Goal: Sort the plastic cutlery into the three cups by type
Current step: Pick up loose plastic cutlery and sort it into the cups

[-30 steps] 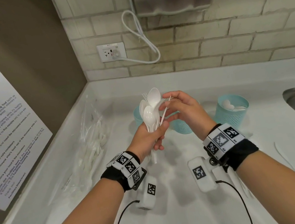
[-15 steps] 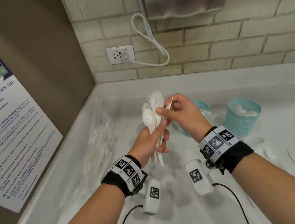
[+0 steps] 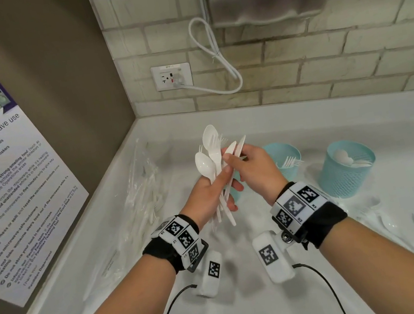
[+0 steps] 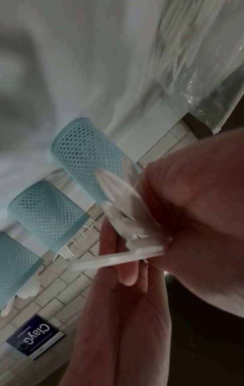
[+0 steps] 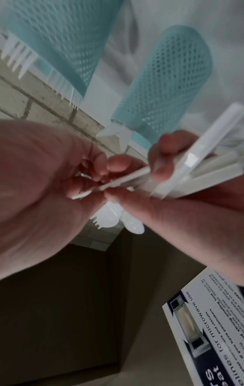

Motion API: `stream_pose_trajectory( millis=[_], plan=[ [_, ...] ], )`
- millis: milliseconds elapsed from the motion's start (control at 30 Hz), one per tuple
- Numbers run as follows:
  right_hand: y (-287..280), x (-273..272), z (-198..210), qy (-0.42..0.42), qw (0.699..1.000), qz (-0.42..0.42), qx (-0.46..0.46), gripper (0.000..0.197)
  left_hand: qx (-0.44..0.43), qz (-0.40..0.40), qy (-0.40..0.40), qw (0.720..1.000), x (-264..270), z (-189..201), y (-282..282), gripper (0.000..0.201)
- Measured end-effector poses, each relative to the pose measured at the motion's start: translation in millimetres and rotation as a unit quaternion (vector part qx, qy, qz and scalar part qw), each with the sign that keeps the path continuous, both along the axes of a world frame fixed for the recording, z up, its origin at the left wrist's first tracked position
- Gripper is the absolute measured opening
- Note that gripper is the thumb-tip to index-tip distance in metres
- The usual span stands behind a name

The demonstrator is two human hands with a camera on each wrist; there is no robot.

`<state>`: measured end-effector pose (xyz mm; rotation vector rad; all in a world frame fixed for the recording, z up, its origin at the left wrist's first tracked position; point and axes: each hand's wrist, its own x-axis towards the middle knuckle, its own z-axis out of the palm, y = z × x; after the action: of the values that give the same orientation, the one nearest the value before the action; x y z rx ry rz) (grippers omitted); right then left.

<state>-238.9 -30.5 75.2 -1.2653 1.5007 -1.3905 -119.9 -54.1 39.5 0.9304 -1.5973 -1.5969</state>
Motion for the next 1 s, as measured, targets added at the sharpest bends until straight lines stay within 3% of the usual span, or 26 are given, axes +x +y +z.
stream_pose_trajectory(
  millis=[200, 300, 433, 667, 800, 833, 900, 1000],
  plan=[
    [-27.4, -11.9, 9.0, 0.020, 0.998, -0.061, -0.018, 0.017, 0.024, 0.051, 0.040, 0.998, 3.0, 8.0, -12.2, 0.036],
    [-37.3, -25.2, 26.6, 0.001, 0.990, -0.102, -0.097, 0.012, 0.007, 0.086, 0.018, 0.996, 9.0, 10.2, -20.1, 0.036],
    [-45.4, -34.7, 32.3, 0.049, 0.971, -0.147, -0.182, 0.013, -0.045, 0.124, 0.008, 0.991, 18.2, 6.1, -32.7, 0.023],
    [-52.8, -27.8, -8.1, 0.130, 0.989, -0.073, -0.004, 0.019, -0.046, 0.094, 0.030, 0.994, 21.1, 4.4, -29.0, 0.021],
    [-43.8, -27.6, 0.3, 0.263, 0.959, -0.105, -0.005, 0.033, -0.042, 0.058, 0.026, 0.997, 19.8, 2.8, -26.1, 0.023],
    [-41.0, -24.0, 4.9, 0.263, 0.958, -0.105, -0.033, 0.033, -0.037, 0.047, 0.030, 0.998, 18.7, 3.1, -25.6, 0.023],
    [-37.2, -15.3, 12.9, 0.187, 0.978, -0.061, -0.064, 0.030, -0.028, 0.024, 0.039, 0.999, 15.4, 5.5, -23.6, 0.024],
    [-32.9, -4.2, 13.5, 0.095, 0.995, 0.016, -0.025, 0.012, -0.020, 0.004, 0.039, 0.999, 10.4, 9.9, -19.8, 0.028]
  ],
)
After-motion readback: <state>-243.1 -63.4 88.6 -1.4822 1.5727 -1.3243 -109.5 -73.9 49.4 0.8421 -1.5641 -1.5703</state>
